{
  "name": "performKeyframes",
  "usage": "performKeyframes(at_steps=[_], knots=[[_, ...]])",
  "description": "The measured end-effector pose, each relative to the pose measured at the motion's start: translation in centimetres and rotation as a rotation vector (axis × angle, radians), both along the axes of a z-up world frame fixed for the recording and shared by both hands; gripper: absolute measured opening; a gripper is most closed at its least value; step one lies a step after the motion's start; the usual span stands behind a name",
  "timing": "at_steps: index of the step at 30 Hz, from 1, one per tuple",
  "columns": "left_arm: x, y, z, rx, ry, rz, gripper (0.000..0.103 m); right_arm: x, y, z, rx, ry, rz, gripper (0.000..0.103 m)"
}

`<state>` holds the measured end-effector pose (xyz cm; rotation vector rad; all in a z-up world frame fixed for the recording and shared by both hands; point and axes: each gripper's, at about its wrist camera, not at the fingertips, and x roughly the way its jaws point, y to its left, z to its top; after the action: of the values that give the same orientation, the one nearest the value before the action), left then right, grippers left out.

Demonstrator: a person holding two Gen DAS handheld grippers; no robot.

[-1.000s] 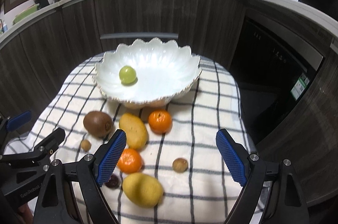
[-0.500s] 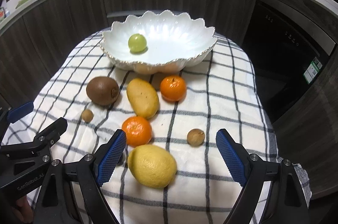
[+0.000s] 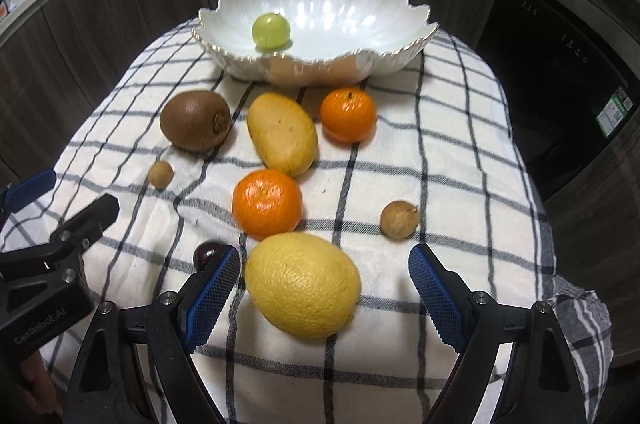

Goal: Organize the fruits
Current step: 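Grasp the large yellow lemon with the right tool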

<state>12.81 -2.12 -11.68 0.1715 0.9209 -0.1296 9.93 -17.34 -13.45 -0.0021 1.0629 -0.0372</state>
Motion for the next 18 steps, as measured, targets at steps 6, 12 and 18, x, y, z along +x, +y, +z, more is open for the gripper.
performKeyframes(at_steps=[6, 12, 18], knots=[[0.1, 0.2, -0.3, 0.001, 0.009, 0.006, 0.086, 0.2, 0.4, -1.0, 0.008, 0.032, 0.015, 0.081], [0.1, 0.1, -0.5, 0.006, 0.011, -0.001, 0.086, 0.4, 0.3, -1.7, 0.025, 0.054, 0.026, 0.067], [-0.1, -0.2, -0.5, 0.003, 0.011, -0.006, 0.086, 0.4, 0.6, -1.8, 0.027, 0.053, 0.040, 0.063]])
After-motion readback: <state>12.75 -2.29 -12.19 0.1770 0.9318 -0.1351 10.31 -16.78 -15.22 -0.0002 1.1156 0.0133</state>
